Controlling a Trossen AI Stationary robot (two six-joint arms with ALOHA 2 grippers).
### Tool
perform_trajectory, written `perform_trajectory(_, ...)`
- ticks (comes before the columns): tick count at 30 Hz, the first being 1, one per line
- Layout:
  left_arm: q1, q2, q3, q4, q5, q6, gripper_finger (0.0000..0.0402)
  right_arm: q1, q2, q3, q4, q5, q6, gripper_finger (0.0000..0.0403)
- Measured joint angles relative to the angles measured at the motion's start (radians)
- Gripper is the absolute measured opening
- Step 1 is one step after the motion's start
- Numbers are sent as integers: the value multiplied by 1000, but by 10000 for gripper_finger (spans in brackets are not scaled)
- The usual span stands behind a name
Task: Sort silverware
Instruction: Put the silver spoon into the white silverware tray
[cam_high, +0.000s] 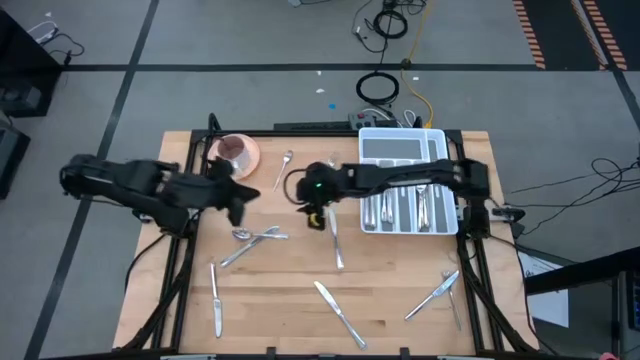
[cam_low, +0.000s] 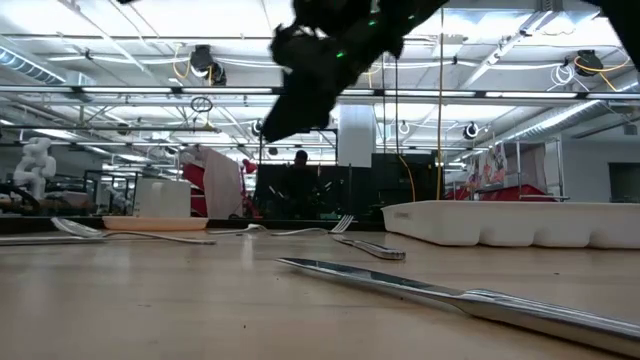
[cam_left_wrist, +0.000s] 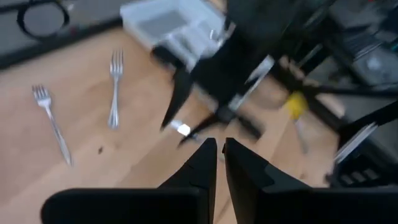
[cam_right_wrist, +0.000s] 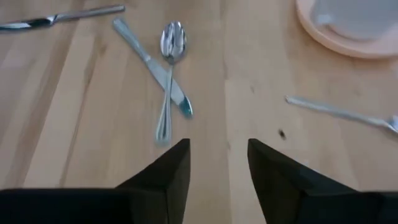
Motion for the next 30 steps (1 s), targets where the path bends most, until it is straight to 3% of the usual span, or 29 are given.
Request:
perform_trajectory(7, -22, -124, 41, -1, -45, 59, 40, 36, 236, 292, -65, -11, -27, 149)
perform_trajectory(17, -21, -209, 41, 2, -48, 162, 40, 62, 514, 707, -157, -33, -29, 146)
perform_trajectory(30, -21, -309, 41, 4, -89, 210, 40, 89, 633, 736, -169, -58, 23, 146)
